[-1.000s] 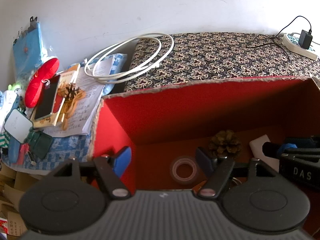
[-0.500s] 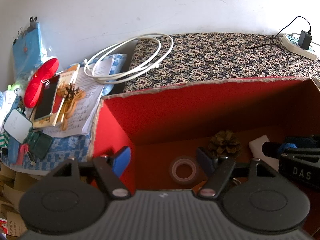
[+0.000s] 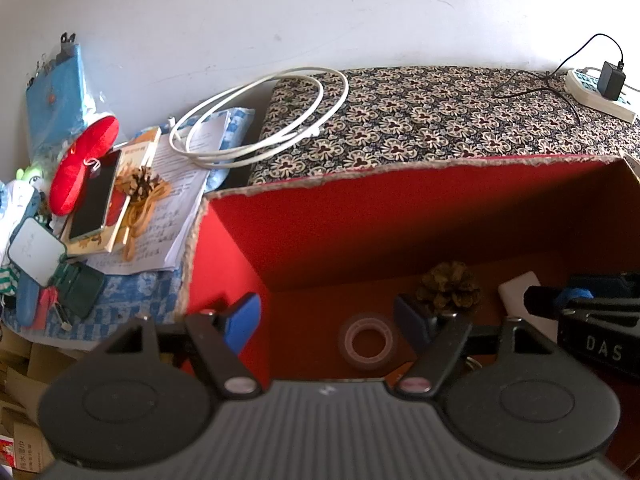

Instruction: Organize rigid objects

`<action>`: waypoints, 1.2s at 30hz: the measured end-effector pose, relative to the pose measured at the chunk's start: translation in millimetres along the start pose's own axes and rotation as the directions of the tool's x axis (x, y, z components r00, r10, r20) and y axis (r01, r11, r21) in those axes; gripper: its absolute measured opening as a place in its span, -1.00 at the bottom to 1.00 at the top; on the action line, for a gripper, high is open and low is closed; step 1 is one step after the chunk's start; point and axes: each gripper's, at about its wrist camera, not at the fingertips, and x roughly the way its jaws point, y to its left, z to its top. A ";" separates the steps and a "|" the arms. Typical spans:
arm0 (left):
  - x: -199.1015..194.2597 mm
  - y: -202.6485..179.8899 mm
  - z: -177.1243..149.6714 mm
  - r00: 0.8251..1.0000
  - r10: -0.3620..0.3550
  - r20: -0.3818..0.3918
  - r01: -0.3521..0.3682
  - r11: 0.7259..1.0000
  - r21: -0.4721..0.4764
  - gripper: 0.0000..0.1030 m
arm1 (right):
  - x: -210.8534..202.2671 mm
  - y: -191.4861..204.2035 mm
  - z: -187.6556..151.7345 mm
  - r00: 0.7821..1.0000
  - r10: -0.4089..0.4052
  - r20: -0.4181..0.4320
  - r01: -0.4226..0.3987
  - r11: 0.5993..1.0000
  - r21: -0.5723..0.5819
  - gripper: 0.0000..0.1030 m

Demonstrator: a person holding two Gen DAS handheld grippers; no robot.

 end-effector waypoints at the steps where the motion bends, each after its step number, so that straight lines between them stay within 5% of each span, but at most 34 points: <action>1: -0.1 -0.4 0.1 1.000 0.001 0.000 -0.001 1.000 -0.001 0.48 | 0.2 -0.3 0.2 1.000 0.001 -0.001 -0.001 1.000 0.001 -0.63; 36: -0.7 1.2 -1.2 1.000 -0.006 0.002 0.006 1.000 -0.003 0.57 | -0.3 -0.9 0.5 1.000 -0.003 0.000 0.003 1.000 -0.001 -0.63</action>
